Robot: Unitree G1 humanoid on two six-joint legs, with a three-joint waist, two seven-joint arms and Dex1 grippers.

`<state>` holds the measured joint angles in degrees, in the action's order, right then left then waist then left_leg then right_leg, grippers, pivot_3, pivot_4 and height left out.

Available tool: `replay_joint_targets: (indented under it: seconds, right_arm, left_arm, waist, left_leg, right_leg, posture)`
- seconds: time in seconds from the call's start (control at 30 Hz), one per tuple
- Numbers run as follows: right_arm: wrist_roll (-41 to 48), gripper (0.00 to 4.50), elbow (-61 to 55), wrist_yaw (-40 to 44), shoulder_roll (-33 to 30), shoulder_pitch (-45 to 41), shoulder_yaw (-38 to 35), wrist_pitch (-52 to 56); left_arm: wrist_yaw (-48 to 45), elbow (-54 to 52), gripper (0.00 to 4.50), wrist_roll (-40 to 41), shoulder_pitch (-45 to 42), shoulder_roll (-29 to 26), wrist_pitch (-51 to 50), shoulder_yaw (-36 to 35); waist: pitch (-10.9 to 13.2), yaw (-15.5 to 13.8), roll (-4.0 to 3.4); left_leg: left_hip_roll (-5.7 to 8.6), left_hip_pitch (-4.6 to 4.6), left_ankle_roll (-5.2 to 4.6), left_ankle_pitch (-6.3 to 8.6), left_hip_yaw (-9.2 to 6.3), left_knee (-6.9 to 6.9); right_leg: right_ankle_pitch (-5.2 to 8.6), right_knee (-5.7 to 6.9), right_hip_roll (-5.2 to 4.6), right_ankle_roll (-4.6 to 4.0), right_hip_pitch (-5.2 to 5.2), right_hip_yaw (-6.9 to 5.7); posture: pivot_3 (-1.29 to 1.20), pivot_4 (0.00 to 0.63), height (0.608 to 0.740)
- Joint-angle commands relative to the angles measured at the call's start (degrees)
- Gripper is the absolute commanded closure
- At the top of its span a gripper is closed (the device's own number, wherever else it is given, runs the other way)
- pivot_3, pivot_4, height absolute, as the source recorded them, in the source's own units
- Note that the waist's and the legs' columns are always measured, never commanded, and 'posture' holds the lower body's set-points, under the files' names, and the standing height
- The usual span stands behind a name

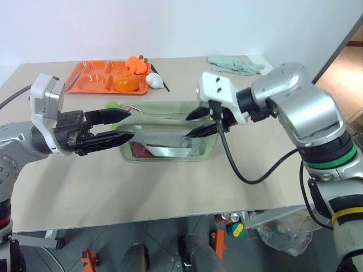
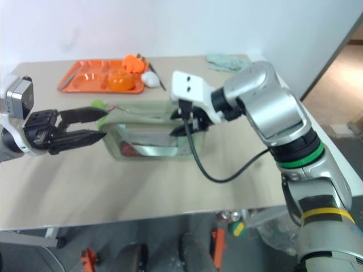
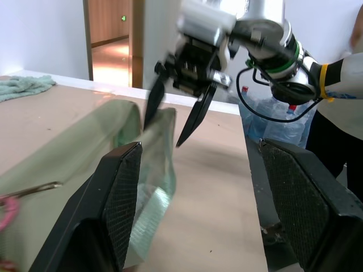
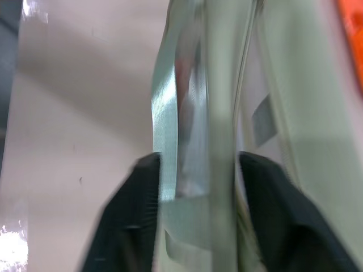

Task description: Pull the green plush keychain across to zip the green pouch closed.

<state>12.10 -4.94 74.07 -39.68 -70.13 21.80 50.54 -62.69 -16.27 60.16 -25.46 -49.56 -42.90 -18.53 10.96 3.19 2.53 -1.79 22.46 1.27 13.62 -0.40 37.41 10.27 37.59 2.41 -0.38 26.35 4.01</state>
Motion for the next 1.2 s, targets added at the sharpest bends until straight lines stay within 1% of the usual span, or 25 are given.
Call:
replay_joint_targets:
  seconds: [0.03,0.1,0.2,0.33,0.43,0.6,0.77,0.9,1.03,1.17,1.2]
  right_arm:
    - [5.1,0.72,3.1,1.1,-0.4,-3.4,-6.0,5.4]
    - [9.6,0.72,2.3,4.7,-2.3,-3.0,-9.0,6.9]
    - [12.5,0.72,1.6,6.6,-6.5,-1.0,-12.7,6.4]
    - [11.9,0.72,-0.3,8.5,-14.4,6.4,-13.9,1.5]
    - [8.3,0.72,0.9,5.1,-17.8,11.9,-13.5,-1.9]
    - [7.6,0.72,1.2,2.0,-15.7,14.1,-12.7,-2.9]
    - [7.4,0.72,1.4,0.2,-13.3,13.8,-11.5,-2.9]
    - [8.0,0.72,-1.0,0.0,-11.6,14.8,-10.1,-2.2]
    - [7.3,0.72,0.0,-2.1,-9.3,14.1,-9.6,-2.0]
    - [6.9,1.77,1.1,-3.3,-7.9,13.5,-9.6,-2.7]
    - [6.9,2.18,1.2,-3.5,-7.7,13.6,-9.6,-3.0]
  left_arm:
    - [0.4,-0.4,1.08,0.6,-0.7,0.4,0.5,-1.0]
    - [0.4,-0.4,1.08,0.7,-0.9,0.7,0.4,-1.0]
    - [0.6,-0.7,1.08,0.8,-1.0,0.9,0.2,-0.7]
    - [0.6,-1.4,1.08,1.1,-1.0,1.0,-0.2,-0.2]
    - [0.2,-1.9,1.08,1.3,-1.4,0.7,-0.7,0.7]
    - [-0.5,-1.2,1.08,1.0,-3.0,0.9,-1.2,2.4]
    - [-0.9,-0.4,1.08,0.3,-4.3,1.1,-1.3,3.9]
    - [-0.6,-0.3,1.08,0.5,-4.4,1.3,-1.3,4.1]
    - [0.1,-0.9,1.08,0.6,-3.7,1.4,-1.3,3.7]
    - [1.5,-1.1,1.08,0.6,-3.0,1.5,-1.0,2.6]
    - [2.1,-1.1,1.08,0.8,-2.7,1.6,-1.0,2.3]
  waist:
    - [0.0,-0.1,0.0]
    - [0.0,-0.3,0.01]
    - [0.0,-0.6,-0.01]
    - [0.0,-0.6,0.01]
    - [0.0,-0.2,-0.01]
    - [0.0,0.4,-0.02]
    - [0.0,0.5,-0.03]
    - [0.0,0.4,-0.02]
    - [0.0,0.4,-0.02]
    - [0.0,0.4,-0.02]
    - [0.0,0.4,-0.02]
  left_leg:
    - [0.0,0.0,0.0,0.0,-0.01,0.0]
    - [0.0,0.01,0.0,0.0,-0.03,0.01]
    - [0.02,0.07,-0.02,0.01,-0.04,0.01]
    - [0.04,0.1,-0.07,0.06,-0.05,0.01]
    - [0.08,0.06,-0.06,0.08,0.11,0.02]
    - [0.02,-0.08,-0.07,0.07,0.18,0.02]
    - [-0.02,-0.11,-0.06,0.07,0.11,0.02]
    - [-0.01,-0.03,-0.06,0.07,0.12,0.02]
    - [-0.01,0.0,-0.06,0.08,0.12,0.02]
    - [0.0,-0.01,-0.06,0.08,0.09,0.03]
    - [-0.01,-0.01,-0.07,0.07,0.1,0.04]
  right_leg:
    - [0.0,0.0,0.0,0.0,-0.01,-0.01]
    - [0.01,0.0,0.0,-0.01,-0.02,-0.03]
    - [0.02,-0.06,-0.03,0.01,-0.01,-0.04]
    - [0.03,-0.26,-0.09,0.08,-0.12,-0.08]
    - [-0.01,-0.27,-0.12,0.15,-0.1,0.06]
    - [-0.08,-0.15,0.02,0.14,-0.08,0.16]
    - [-0.07,-0.08,0.09,0.1,-0.09,0.16]
    - [-0.07,-0.11,0.08,0.11,-0.07,0.18]
    - [-0.06,-0.15,0.07,0.11,-0.06,0.19]
    - [-0.07,-0.14,0.07,0.11,-0.06,0.18]
    - [-0.07,-0.14,0.07,0.11,-0.06,0.18]
  posture:
    - [0.0,0.15,0.74]
    - [0.0,0.15,0.74]
    - [0.0,0.15,0.74]
    - [0.0,0.15,0.74]
    - [0.0,0.15,0.74]
    - [0.0,0.15,0.74]
    - [0.0,0.15,0.74]
    - [0.0,0.15,0.74]
    - [0.0,0.15,0.74]
    - [0.0,0.15,0.74]
    - [0.0,0.15,0.74]
